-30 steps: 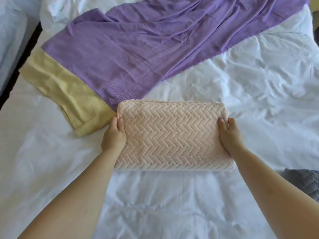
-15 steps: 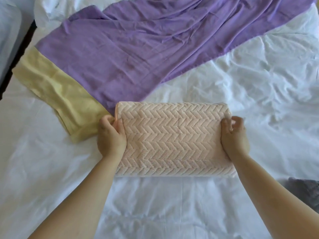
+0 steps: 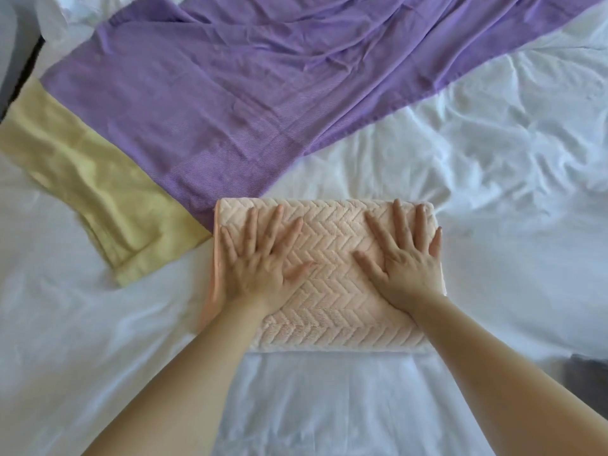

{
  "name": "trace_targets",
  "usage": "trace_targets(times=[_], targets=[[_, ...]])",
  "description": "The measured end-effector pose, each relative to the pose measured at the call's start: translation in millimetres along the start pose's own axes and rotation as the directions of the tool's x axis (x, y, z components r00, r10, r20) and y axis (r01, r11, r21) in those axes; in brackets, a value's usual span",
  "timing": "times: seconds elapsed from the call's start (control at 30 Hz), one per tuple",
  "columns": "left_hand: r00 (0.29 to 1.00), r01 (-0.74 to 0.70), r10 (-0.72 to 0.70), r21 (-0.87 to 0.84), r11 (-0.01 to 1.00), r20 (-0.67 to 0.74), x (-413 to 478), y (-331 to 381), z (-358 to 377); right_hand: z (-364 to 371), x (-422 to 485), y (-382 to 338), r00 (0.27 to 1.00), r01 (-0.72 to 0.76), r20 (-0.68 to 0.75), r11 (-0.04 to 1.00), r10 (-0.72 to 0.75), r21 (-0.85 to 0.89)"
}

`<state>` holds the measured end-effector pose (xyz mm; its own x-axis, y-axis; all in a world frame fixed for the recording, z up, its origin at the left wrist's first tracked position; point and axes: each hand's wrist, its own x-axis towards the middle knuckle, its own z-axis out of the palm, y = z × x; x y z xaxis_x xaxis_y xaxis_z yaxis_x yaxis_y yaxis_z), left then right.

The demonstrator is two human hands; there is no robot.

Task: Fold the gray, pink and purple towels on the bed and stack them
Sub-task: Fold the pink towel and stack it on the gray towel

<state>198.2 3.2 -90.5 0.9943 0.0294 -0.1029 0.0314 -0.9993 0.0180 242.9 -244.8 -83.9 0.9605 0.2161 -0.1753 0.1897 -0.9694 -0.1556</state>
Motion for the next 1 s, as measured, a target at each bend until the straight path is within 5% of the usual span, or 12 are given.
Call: trace_targets(times=[0.2,0.47,0.53,0.6,0.67,0.73,0.8,1.0], targets=[[0.999,-0.012,0.012,0.004,1.000,-0.044,7.0,1.4,22.0,18.8,8.8,2.2,1.000,-0.008,-0.004,0.998,0.008,-0.059],[0.997,0.039,-0.044,0.058,0.998,0.071,15.6,3.0,26.6,20.5,18.6,1.4,0.998,-0.018,0.064,0.999,0.020,-0.042],[0.997,0.016,-0.017,0.023,1.000,0.078,16.1,2.7,16.6,10.8,17.4,4.0,0.997,0.017,0.069,0.997,-0.022,0.071],[0.999,-0.023,0.024,-0.032,0.999,0.034,9.4,-2.7,-1.3,-4.2,9.9,8.7,1.000,0.008,-0.020,0.931,-0.001,0.364],[0.985,0.058,-0.085,-0.176,0.983,-0.151,-9.7,-9.7,-17.8,-16.7,-2.9,18.7,0.971,-0.081,-0.127,0.781,0.201,0.619],[0.870,0.384,-0.469,-0.391,0.836,-0.150,-31.5,-19.1,-24.6,-22.9,-16.0,28.7,0.910,-0.236,-0.073,0.656,0.408,0.717],[0.693,0.664,-0.706,-0.511,0.545,0.147,-48.4,-25.6,-27.5,-22.1,-28.8,30.8,0.885,-0.363,0.100,0.542,0.454,0.758],[0.655,0.734,-0.547,-0.610,0.298,0.521,-61.7,-38.4,-31.4,-31.5,-53.4,23.5,0.811,-0.550,0.379,0.361,0.445,0.753]])
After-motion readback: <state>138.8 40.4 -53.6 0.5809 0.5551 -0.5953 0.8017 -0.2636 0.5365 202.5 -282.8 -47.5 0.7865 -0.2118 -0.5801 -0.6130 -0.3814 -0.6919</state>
